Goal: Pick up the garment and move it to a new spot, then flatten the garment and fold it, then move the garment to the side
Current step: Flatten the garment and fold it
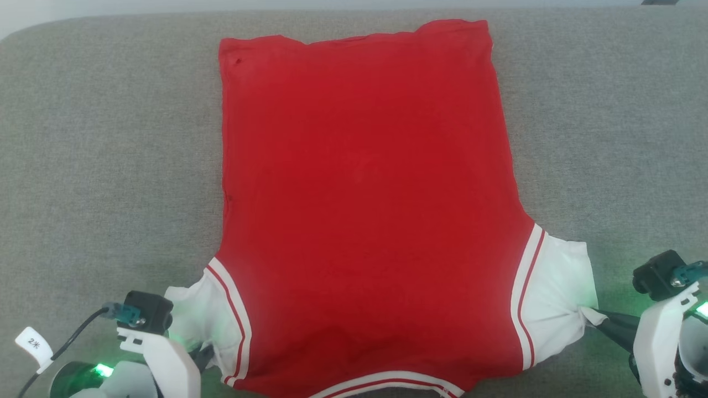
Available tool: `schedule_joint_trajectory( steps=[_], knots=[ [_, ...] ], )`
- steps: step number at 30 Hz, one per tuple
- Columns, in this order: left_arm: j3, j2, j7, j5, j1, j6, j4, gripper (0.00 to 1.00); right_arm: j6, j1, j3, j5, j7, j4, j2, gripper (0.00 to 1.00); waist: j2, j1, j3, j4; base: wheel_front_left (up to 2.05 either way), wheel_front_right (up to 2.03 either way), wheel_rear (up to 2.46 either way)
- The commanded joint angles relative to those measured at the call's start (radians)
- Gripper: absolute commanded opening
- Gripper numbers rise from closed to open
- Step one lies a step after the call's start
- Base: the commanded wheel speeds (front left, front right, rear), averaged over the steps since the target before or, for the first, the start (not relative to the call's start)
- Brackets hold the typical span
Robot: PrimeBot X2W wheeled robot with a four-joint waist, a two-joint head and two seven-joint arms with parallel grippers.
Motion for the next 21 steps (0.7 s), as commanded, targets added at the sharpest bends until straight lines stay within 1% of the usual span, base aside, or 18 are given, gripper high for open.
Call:
schedule_joint_trajectory(
  steps=[1,6,10,12,13,17,21],
  knots=[
    [-0.009,-0.030,-0.005,-0.001,-0.018,-0.005,0.007,0.00,-0.019,0.022,0.010,-0.020,0.022,0.037,0.039,1.00,-0.0001,0.0000,0.000,0.000,0.00,0.00,0.00],
    [-0.002,-0.038,-0.019,0.011,-0.030,-0.003,-0.006,0.00,-0.019,0.031,-0.078,-0.049,0.041,-0.024,0.016,1.00,-0.0001,0.0000,0.008,0.000,0.00,0.00,0.00],
    [-0.002,-0.046,-0.025,0.017,-0.043,-0.003,-0.019,0.00,-0.015,0.045,-0.188,-0.060,0.075,-0.116,-0.003,1.00,-0.0001,0.0000,0.019,0.007,0.00,0.00,0.00],
    [-0.006,-0.051,-0.024,0.024,-0.050,0.000,-0.023,0.00,-0.011,0.055,-0.251,-0.071,0.091,-0.168,0.002,1.00,-0.0001,0.0000,0.025,0.016,0.00,0.00,0.00],
    [-0.006,-0.051,-0.024,0.024,-0.050,0.000,-0.023,0.00,-0.011,0.055,-0.251,-0.071,0.091,-0.168,0.002,1.00,-0.0001,0.0000,0.025,0.016,0.00,0.00,0.00],
    [-0.015,-0.072,-0.021,0.041,-0.076,-0.003,-0.034,0.00,-0.011,0.038,-0.395,-0.117,0.124,-0.243,0.041,1.00,-0.0001,0.0000,0.045,0.041,0.00,0.00,0.00],
    [-0.026,-0.106,-0.018,0.054,-0.113,-0.017,-0.029,0.00,-0.011,-0.034,-0.496,-0.175,0.166,-0.271,0.116,1.00,-0.0001,0.0000,0.072,0.079,0.00,0.00,0.00]
  ],
)
